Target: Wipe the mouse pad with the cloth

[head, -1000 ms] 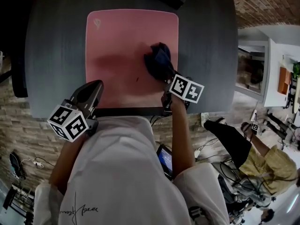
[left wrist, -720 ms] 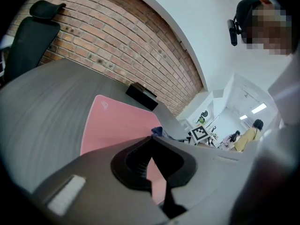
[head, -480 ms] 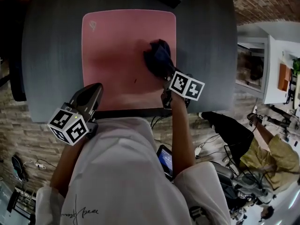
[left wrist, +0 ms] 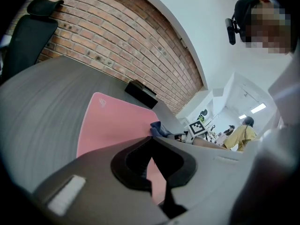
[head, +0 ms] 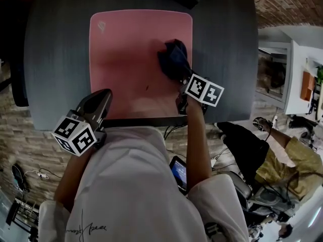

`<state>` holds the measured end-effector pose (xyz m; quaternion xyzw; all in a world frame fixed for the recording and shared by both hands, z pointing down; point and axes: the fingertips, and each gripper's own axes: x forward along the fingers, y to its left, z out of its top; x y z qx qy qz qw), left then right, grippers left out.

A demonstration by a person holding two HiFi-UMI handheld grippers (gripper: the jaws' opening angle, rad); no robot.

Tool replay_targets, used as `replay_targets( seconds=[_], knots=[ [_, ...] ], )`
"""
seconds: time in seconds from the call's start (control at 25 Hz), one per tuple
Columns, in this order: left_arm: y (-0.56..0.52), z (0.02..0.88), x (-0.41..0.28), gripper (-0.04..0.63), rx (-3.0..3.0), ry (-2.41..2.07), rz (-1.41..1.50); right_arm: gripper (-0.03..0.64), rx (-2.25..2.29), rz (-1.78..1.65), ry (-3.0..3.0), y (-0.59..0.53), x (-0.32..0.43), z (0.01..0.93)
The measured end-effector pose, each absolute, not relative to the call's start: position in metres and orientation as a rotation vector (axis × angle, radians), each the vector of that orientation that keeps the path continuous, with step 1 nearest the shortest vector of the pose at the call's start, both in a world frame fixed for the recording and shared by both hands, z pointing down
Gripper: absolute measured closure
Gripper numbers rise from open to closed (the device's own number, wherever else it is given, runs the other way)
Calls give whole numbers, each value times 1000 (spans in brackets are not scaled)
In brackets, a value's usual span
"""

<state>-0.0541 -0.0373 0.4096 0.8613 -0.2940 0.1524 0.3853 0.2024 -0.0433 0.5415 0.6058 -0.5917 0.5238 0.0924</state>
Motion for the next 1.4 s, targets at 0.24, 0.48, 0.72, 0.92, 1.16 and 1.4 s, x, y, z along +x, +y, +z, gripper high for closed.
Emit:
replay_targets(
  seconds=[0.24, 0.48, 0.72, 0.92, 1.16, 1.4],
  knots=[
    [-39, 413, -55, 581, 2187, -761, 390, 535, 1789, 1530, -1751, -50, 206, 543],
    [-43, 413, -59, 581, 2183, -769, 388, 534, 1782, 1504, -1753, -56, 205, 542],
    [-42, 413, -61, 581, 2178, -772, 383, 534, 1770, 1438, -1749, -62, 204, 540],
    [-44, 413, -67, 581, 2161, -788, 373, 534, 1742, 1302, -1726, -69, 200, 540],
    [-46, 413, -77, 581, 2151, -805, 350, 534, 1725, 1217, -1711, -82, 192, 538],
    [-50, 418, -91, 581, 2121, -837, 331, 534, 1691, 1115, -1722, -96, 182, 538]
  ],
)
